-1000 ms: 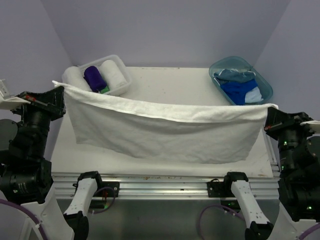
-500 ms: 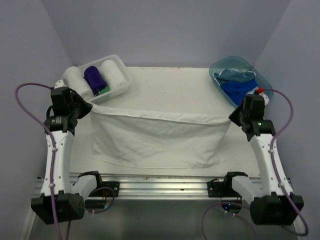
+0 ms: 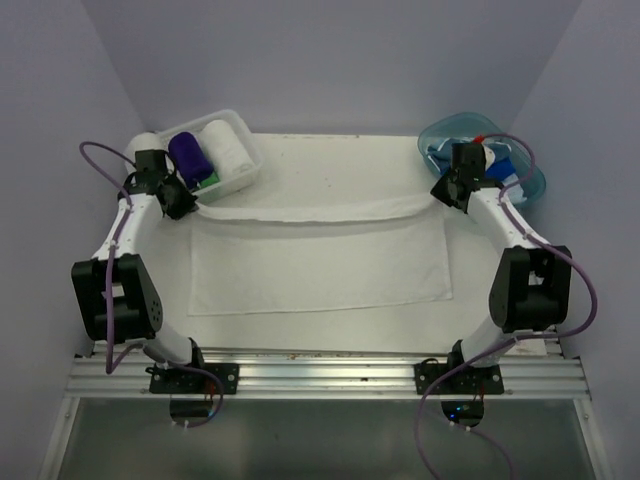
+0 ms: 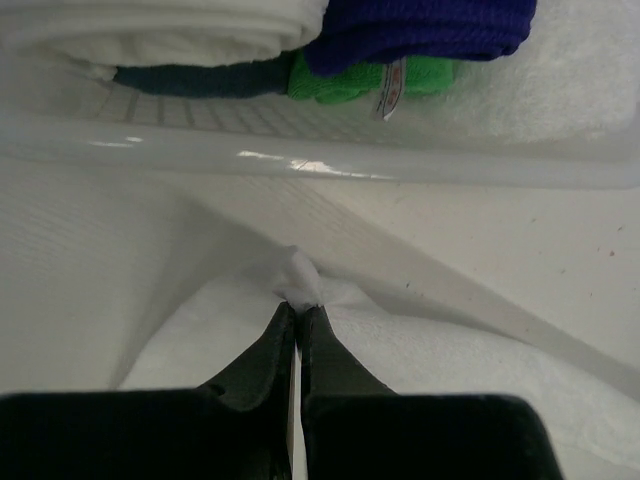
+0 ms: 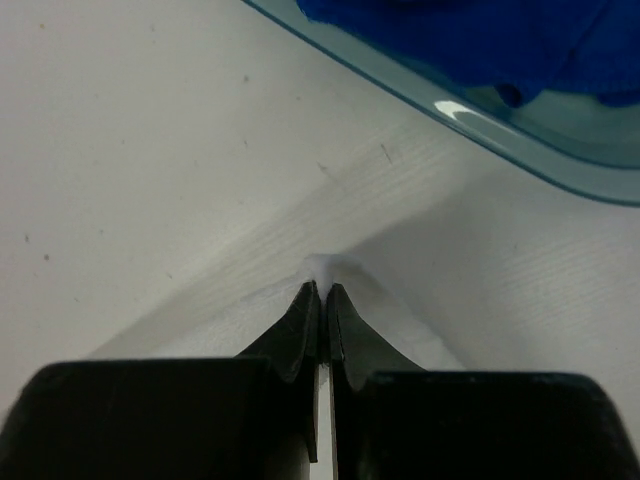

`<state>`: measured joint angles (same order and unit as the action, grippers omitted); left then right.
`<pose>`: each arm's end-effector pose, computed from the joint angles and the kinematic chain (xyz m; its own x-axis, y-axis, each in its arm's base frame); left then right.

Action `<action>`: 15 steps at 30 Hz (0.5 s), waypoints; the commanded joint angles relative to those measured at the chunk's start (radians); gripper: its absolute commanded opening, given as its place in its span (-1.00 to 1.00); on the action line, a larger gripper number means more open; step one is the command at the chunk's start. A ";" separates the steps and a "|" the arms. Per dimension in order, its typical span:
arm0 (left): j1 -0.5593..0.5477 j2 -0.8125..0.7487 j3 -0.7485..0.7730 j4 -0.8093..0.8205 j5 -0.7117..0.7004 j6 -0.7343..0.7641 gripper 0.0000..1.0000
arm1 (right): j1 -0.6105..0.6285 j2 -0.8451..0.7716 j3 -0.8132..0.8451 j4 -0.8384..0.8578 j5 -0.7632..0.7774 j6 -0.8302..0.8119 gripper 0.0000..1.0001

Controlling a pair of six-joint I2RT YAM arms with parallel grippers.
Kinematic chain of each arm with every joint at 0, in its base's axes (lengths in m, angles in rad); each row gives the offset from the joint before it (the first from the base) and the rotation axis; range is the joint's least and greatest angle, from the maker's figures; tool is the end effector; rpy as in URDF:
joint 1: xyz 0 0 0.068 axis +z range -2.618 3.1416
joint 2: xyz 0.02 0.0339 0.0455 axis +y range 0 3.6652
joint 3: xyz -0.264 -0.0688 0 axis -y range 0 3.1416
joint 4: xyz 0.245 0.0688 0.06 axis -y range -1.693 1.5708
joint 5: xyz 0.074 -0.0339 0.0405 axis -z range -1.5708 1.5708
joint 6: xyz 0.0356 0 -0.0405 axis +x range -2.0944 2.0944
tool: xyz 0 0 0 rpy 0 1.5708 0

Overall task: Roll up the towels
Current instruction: Fold the towel

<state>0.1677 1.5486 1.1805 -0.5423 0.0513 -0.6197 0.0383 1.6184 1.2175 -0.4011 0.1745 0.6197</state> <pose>0.3272 0.0535 0.2587 -0.5551 -0.6822 -0.4758 -0.5627 0.7293 -0.3892 0.3574 0.0075 0.2584 -0.5365 0.5518 -0.6385 0.4846 0.8208 0.3022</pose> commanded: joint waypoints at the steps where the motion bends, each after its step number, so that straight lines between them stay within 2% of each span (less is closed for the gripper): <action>1: -0.002 0.042 0.097 0.071 -0.011 -0.011 -1.00 | -0.005 0.043 0.109 0.061 0.051 -0.008 -1.00; 8: 0.000 0.111 0.188 0.067 0.027 -0.003 -1.00 | -0.003 0.152 0.260 0.025 0.034 -0.026 -1.00; 15: 0.000 0.085 0.186 0.038 0.030 0.029 -1.00 | -0.011 0.156 0.255 -0.010 0.002 -0.034 -1.00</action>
<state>0.1673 1.6623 1.3334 -0.5179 0.0750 -0.6159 0.0368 1.7908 1.4441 -0.3969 0.1745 0.6067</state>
